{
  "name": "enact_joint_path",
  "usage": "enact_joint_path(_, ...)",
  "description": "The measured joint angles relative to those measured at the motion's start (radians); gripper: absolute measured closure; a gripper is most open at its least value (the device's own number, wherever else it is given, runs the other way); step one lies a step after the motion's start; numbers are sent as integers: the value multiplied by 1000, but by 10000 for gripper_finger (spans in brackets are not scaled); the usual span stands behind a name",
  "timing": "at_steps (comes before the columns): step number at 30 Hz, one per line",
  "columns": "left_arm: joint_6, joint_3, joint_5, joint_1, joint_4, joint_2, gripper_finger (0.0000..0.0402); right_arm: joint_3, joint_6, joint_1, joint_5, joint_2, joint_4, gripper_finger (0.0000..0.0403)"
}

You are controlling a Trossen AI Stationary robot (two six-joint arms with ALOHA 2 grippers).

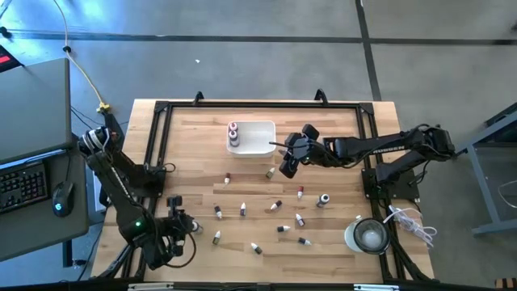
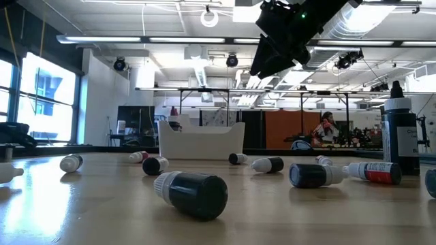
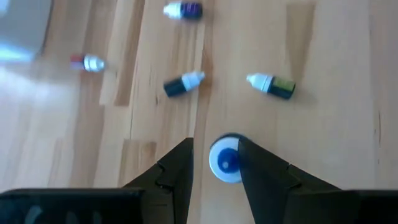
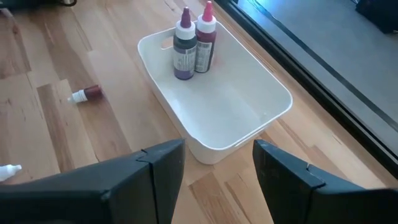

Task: Pick & Place food coloring
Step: Put the large blue food coloring bottle into the white bin

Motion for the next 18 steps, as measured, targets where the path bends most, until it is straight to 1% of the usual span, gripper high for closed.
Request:
enact_joint_path(9, -14, 0, 35, 0, -1, 0, 280, 0, -3, 0, -8, 0, 6, 219)
enact_joint_path(15, -14, 0, 39, 0, 1, 0, 280, 0, -4, 0, -8, 0, 5, 219)
enact_joint_path(18, -12, 0, 45, 0, 22, 0, 291, 0, -5, 0, -8, 0, 5, 219)
